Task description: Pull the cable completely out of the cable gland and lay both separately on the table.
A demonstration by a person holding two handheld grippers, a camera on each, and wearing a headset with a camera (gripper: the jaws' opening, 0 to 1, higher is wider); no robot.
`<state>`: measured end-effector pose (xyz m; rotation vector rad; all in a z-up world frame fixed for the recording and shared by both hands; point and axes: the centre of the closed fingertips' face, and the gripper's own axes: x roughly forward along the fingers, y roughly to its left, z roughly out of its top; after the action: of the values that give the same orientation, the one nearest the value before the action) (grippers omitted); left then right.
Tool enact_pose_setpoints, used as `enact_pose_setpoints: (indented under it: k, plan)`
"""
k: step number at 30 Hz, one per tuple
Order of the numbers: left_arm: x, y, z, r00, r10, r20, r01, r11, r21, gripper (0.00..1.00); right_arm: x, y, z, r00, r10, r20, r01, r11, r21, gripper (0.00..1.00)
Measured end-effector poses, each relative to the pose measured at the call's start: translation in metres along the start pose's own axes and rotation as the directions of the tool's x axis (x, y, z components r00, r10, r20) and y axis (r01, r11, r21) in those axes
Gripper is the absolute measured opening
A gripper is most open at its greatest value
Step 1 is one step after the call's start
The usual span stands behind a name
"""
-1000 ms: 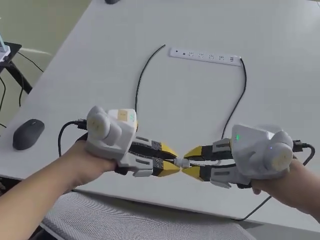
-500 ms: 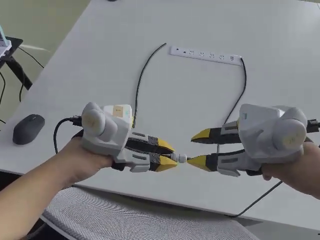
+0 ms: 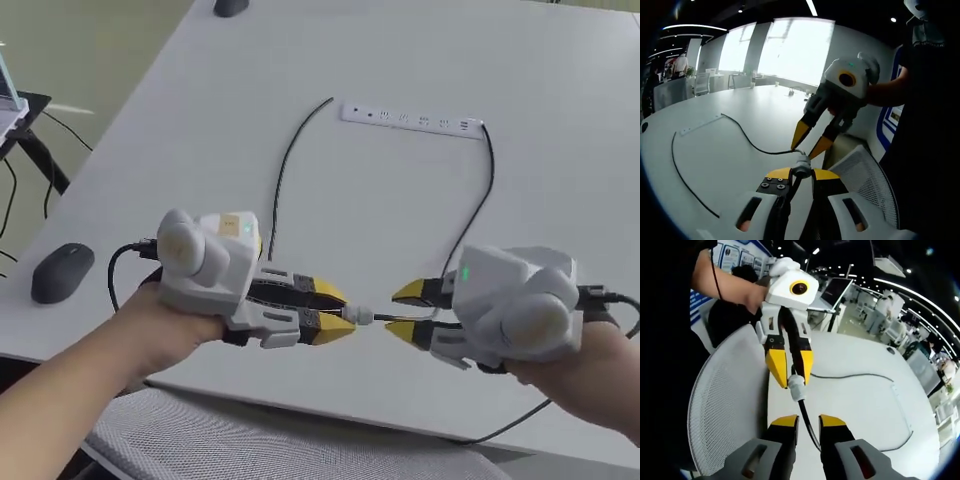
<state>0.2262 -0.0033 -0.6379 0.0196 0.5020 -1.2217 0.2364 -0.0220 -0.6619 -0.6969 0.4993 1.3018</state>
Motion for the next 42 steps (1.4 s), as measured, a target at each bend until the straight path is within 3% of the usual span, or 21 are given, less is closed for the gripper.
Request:
enact_pose_setpoints:
  k: [3,6,8,10,18,24,42]
  plan:
    - [0.002,0.0,0.002,1.0,0.002,-0.01,-0.002,1.0,0.013,0.15,0.002,-0.002,-0.003,0.9972,-0.074,-0.007,0.074,0.997,-0.005,0.1]
    - [0.003,0.003,0.003,0.9999,0.007,-0.012,-0.007,1.0,0.019,0.15,0.002,0.0,0.0,0.994,-0.109,0.012,0.109,0.994,0.017,0.08]
    - [0.004,0.005,0.003,0.9998,0.008,-0.016,-0.008,1.0,0.025,0.15,0.0,-0.007,0.002,0.9852,-0.17,0.019,0.17,0.985,0.013,0.06]
    - [0.005,0.007,-0.001,0.9991,0.015,-0.039,-0.013,0.999,0.05,0.15,0.0,-0.005,0.003,0.9864,-0.163,0.022,0.162,0.986,0.029,0.07]
    - [0.007,0.009,-0.004,0.9983,0.021,-0.054,-0.018,0.998,0.061,0.15,0.004,-0.001,0.008,0.9856,-0.168,0.024,0.168,0.986,-0.008,0.02]
    - [0.007,0.01,-0.005,0.9973,0.029,-0.067,-0.024,0.997,0.07,0.15,0.004,-0.002,0.006,0.9845,-0.174,0.021,0.174,0.985,0.015,0.01]
    - [0.008,0.016,-0.001,0.9969,0.054,-0.058,-0.048,0.994,0.097,0.15,0.0,-0.014,-0.007,0.9813,-0.192,0.017,0.189,0.977,0.102,0.0]
